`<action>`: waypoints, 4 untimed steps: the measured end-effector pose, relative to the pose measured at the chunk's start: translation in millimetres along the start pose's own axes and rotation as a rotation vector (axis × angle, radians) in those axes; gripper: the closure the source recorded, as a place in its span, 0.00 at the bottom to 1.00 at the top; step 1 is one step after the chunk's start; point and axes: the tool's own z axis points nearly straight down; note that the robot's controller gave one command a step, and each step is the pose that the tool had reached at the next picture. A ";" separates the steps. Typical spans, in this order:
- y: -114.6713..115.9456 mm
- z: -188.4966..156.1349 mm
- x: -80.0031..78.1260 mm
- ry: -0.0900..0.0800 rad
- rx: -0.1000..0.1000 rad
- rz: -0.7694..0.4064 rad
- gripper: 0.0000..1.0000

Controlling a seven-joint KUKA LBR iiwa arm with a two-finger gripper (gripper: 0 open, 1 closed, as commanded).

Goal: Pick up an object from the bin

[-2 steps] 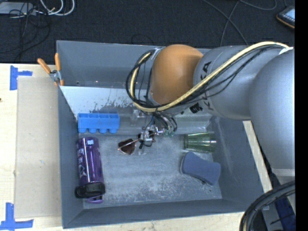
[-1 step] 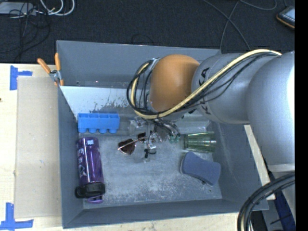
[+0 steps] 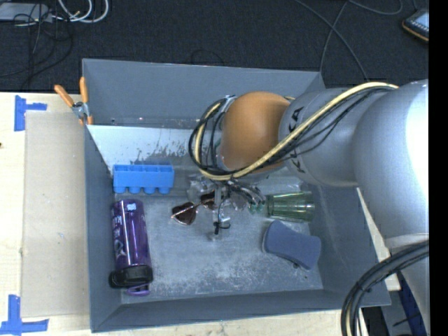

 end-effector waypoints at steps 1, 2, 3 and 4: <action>-1.1 -2.3 0.5 0.006 -0.002 0.020 1.00; -1.1 -2.6 0.6 0.006 -0.002 0.021 1.00; 0.1 -27.9 4.6 0.021 -0.004 0.022 1.00; -0.2 -73.7 1.4 0.011 -0.001 0.023 1.00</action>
Offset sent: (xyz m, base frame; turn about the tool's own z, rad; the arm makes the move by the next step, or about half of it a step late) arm 0.0000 0.0000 0.0000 0.0000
